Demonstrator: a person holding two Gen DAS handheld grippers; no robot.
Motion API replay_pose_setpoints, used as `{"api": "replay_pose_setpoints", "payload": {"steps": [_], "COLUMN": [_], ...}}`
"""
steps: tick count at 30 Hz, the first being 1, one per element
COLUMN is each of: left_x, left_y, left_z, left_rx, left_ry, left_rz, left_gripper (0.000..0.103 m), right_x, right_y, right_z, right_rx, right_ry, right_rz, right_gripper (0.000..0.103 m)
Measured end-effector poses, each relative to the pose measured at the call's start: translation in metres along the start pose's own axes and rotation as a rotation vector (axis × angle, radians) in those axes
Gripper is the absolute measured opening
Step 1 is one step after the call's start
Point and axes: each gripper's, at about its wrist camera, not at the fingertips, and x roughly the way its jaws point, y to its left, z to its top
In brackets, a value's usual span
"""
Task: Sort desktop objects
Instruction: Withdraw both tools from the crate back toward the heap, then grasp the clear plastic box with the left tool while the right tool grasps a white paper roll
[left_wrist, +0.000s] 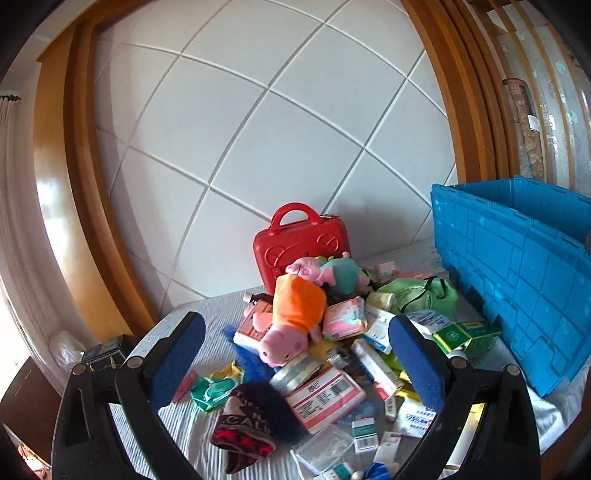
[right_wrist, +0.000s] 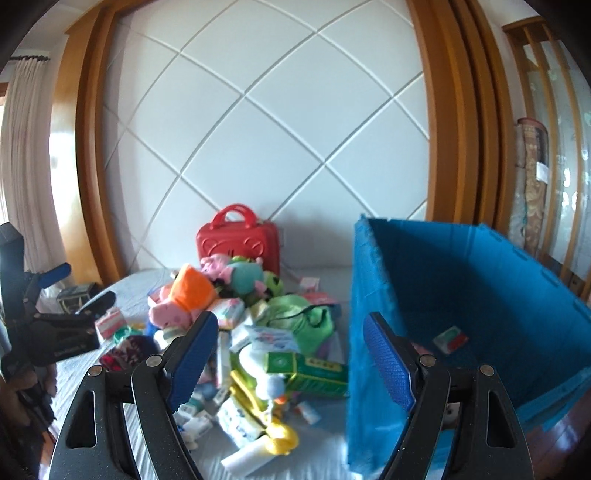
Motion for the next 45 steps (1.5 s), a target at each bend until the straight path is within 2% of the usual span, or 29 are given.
{"api": "replay_pose_setpoints", "payload": {"steps": [5, 10, 12, 17, 20, 25, 27, 28, 31, 34, 41, 44, 45], "left_x": [0.018, 0.043, 0.058, 0.082, 0.101, 0.129, 0.145, 0.152, 0.170, 0.181, 0.192, 0.192, 0.191], "left_y": [0.034, 0.046, 0.042, 0.019, 0.005, -0.017, -0.022, -0.022, -0.020, -0.019, -0.018, -0.014, -0.013], "left_z": [-0.036, -0.077, -0.095, -0.142, -0.160, -0.175, -0.182, -0.186, -0.196, -0.204, -0.213, -0.217, -0.218], "left_rx": [0.047, 0.083, 0.103, 0.207, 0.222, 0.304, 0.332, 0.345, 0.349, 0.376, 0.368, 0.338, 0.329], "left_ry": [0.069, 0.141, 0.203, 0.282, 0.366, 0.387, 0.435, 0.451, 0.497, 0.518, 0.520, 0.518, 0.520], "left_rz": [-0.021, -0.115, -0.153, -0.265, -0.348, -0.409, -0.427, -0.443, -0.476, -0.497, -0.580, -0.604, -0.611], "left_gripper": [0.101, 0.101, 0.101, 0.101, 0.101, 0.100, 0.089, 0.087, 0.087, 0.087, 0.087, 0.087, 0.087], "right_x": [0.030, 0.058, 0.069, 0.096, 0.106, 0.111, 0.113, 0.113, 0.116, 0.123, 0.159, 0.175, 0.179], "right_y": [0.031, 0.047, 0.050, 0.047, 0.040, 0.027, 0.022, 0.021, 0.024, 0.023, 0.033, 0.040, 0.042], "right_z": [-0.027, -0.060, -0.078, -0.121, -0.140, -0.166, -0.177, -0.182, -0.189, -0.196, -0.214, -0.222, -0.224], "right_rx": [0.028, 0.077, 0.096, 0.129, 0.153, 0.171, 0.211, 0.220, 0.229, 0.321, 0.412, 0.389, 0.392], "right_ry": [0.096, 0.189, 0.238, 0.373, 0.428, 0.467, 0.506, 0.515, 0.541, 0.558, 0.620, 0.648, 0.661], "right_rz": [0.006, -0.005, -0.010, -0.011, -0.005, -0.011, -0.016, -0.011, -0.032, -0.037, -0.119, -0.174, -0.178], "right_gripper": [0.082, 0.082, 0.082, 0.082, 0.082, 0.081, 0.081, 0.081, 0.080, 0.080, 0.073, 0.067, 0.062]}}
